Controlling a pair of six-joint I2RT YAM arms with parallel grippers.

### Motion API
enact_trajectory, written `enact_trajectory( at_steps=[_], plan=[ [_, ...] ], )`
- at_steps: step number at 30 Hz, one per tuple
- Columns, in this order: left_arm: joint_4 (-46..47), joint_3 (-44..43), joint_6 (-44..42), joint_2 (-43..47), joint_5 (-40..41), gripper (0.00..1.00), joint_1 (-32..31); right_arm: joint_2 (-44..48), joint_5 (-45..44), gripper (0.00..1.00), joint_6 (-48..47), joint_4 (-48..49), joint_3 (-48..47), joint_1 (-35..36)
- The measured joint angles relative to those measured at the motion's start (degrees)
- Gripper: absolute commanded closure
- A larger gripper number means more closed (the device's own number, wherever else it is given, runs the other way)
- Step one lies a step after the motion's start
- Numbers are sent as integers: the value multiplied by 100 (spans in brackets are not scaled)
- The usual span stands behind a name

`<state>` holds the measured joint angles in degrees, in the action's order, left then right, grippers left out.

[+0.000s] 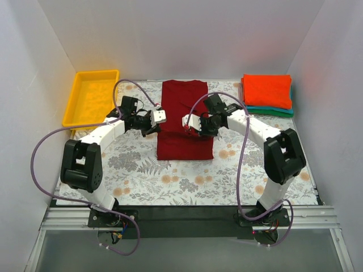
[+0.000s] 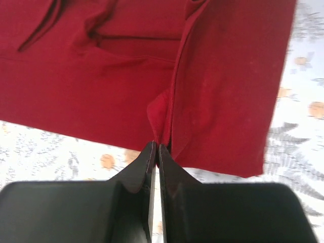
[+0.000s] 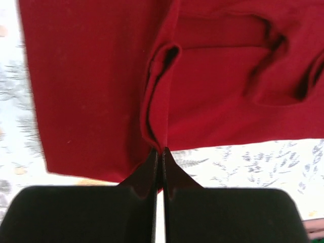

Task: Fold and stack the t-shirts
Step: Fold the tshirt

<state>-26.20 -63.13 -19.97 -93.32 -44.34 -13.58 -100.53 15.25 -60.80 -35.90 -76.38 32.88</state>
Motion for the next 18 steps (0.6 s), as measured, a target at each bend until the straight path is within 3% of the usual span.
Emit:
enact_trajectory(
  at_steps=[18],
  plan=[
    [1121, -1606, 50, -1937, 48, 100, 299, -2096, 24, 99, -531, -13, -2391, -695]
  ],
)
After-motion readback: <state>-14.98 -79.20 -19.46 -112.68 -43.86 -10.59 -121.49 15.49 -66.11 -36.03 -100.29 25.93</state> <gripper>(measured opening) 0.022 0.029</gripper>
